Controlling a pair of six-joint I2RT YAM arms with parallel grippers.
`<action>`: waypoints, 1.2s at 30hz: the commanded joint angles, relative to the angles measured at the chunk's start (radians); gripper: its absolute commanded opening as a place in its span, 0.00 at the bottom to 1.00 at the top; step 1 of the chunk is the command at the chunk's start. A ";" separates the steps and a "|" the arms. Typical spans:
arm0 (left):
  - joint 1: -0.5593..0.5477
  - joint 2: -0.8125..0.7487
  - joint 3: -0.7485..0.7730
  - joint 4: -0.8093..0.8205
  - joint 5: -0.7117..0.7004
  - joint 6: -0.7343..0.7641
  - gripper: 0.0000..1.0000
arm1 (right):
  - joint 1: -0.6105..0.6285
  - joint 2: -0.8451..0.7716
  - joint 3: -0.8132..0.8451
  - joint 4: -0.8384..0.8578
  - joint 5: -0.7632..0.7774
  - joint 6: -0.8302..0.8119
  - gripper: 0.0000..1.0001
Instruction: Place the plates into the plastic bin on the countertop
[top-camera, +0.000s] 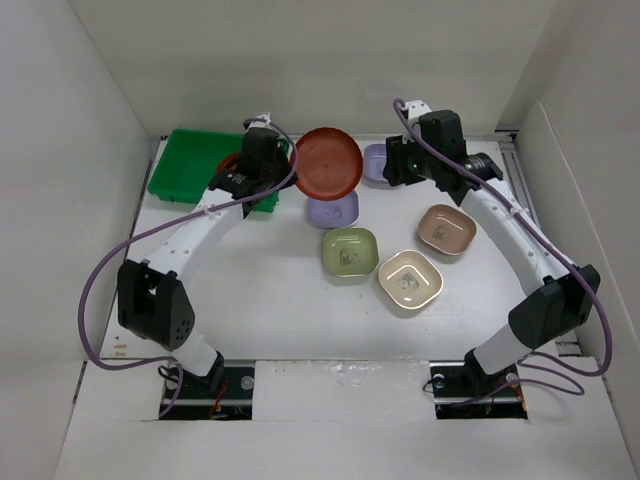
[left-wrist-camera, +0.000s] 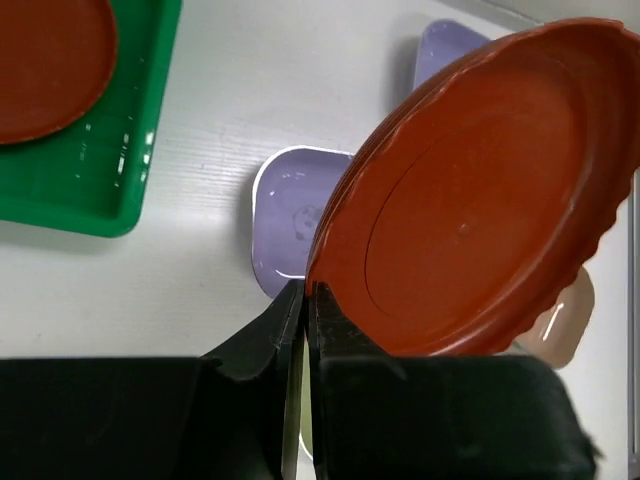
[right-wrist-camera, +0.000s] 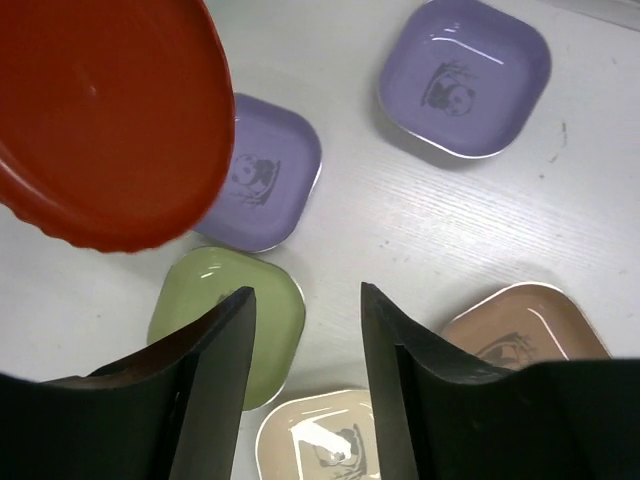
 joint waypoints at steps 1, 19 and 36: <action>-0.007 -0.010 0.099 -0.043 -0.107 -0.024 0.00 | -0.022 -0.015 -0.003 0.072 -0.055 0.003 0.52; 0.440 0.575 0.653 -0.338 -0.056 -0.096 0.00 | 0.029 -0.141 -0.202 0.144 -0.022 0.023 0.70; 0.392 0.383 0.505 -0.281 -0.148 -0.108 1.00 | 0.050 -0.118 -0.225 0.144 0.008 0.023 0.70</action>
